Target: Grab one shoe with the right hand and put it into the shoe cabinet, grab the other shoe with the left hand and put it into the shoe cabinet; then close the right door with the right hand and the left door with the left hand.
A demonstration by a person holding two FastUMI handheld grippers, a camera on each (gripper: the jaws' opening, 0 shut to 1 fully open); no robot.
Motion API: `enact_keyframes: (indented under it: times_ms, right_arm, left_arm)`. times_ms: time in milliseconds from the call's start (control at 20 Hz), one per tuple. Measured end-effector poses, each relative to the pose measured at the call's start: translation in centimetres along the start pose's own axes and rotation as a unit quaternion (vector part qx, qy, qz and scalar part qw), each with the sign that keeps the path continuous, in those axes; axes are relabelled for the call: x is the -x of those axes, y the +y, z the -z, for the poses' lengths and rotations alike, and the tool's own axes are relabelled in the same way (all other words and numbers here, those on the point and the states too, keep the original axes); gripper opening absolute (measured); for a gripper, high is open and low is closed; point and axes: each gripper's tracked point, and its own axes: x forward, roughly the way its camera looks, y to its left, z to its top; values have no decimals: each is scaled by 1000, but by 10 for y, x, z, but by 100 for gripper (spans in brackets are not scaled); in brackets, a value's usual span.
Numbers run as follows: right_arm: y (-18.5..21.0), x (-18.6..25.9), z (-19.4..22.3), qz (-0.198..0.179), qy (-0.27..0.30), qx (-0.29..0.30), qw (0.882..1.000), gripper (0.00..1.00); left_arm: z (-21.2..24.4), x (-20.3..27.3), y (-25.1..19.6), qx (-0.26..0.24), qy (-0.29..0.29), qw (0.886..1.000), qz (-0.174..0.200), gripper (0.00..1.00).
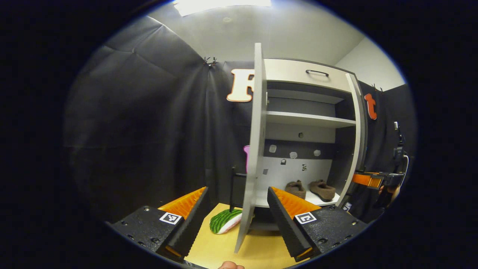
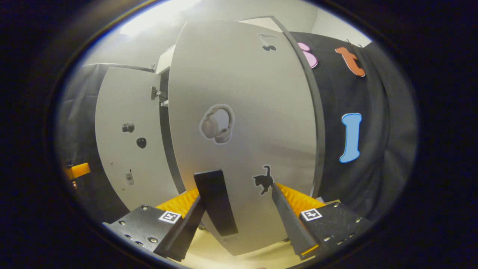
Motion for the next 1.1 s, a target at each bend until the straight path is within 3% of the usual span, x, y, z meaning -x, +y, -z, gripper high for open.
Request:
enact_keyframes:
  times_ms: [150, 250, 800, 850, 1100]
  right_arm:
    - [5, -11, -1, 3, -1, -3, 1000, 100]
    - [8, -16, -1, 5, 0, -9, 1000, 100]
    - [16, -38, 2, 37, 3, -17, 999, 100]
    - [16, -40, 1, 41, 0, -16, 999, 100]
    - [17, -50, 0, 56, -3, -25, 998, 100]
  left_arm:
    - [1, -6, 30, -2, -2, 1000, -26, 93]
    - [8, -16, 39, -2, 4, 1000, -24, 92]
    - [41, -78, 38, 3, 34, 997, 63, 93]
    - [43, -78, 37, 4, 34, 997, 72, 96]
    - [46, -92, 26, 4, 35, 993, 114, 93]
